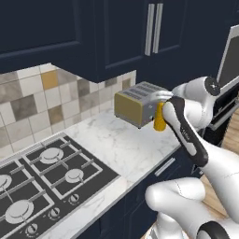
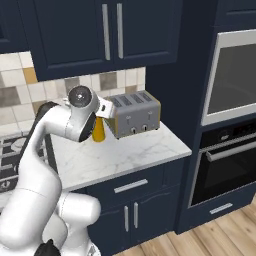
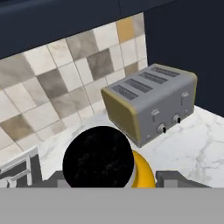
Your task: Move the drinks to the dining counter.
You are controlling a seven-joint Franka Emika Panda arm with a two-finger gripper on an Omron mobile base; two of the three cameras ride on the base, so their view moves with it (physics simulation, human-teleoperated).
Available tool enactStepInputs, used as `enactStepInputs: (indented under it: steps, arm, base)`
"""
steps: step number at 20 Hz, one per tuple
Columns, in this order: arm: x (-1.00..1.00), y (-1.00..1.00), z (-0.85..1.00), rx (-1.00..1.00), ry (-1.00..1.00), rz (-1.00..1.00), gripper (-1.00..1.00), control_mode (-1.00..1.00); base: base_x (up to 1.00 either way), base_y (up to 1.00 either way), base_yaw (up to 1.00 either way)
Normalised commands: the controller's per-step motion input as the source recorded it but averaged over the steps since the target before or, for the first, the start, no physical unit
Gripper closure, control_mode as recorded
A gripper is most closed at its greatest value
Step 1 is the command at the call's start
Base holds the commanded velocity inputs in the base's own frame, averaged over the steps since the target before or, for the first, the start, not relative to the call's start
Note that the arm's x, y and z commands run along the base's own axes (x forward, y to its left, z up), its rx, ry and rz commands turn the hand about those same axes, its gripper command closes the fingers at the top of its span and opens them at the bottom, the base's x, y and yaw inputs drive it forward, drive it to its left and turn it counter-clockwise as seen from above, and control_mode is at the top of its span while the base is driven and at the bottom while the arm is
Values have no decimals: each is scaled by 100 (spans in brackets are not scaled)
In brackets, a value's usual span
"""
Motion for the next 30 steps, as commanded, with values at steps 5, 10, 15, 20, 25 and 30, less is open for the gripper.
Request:
enactStepInputs:
  steps: [5, 10, 15, 20, 25, 30]
  arm:
    - [-58, 0, 0, 0, 0, 19, 100, -100]
    - [-10, 0, 0, 0, 0, 7, 100, 100]
    - [0, 0, 0, 0, 0, 0, 100, 100]
    - [0, 0, 0, 0, 0, 0, 100, 100]
    - [0, 0, 0, 0, 0, 0, 100, 100]
    - [0, 0, 0, 0, 0, 0, 100, 100]
  base:
    - [0, 0, 0]
    - [0, 0, 0]
    - [-56, -5, 0]
    - [-100, -26, 0]
    - [-93, -12, -1]
    - [-9, -45, -28]
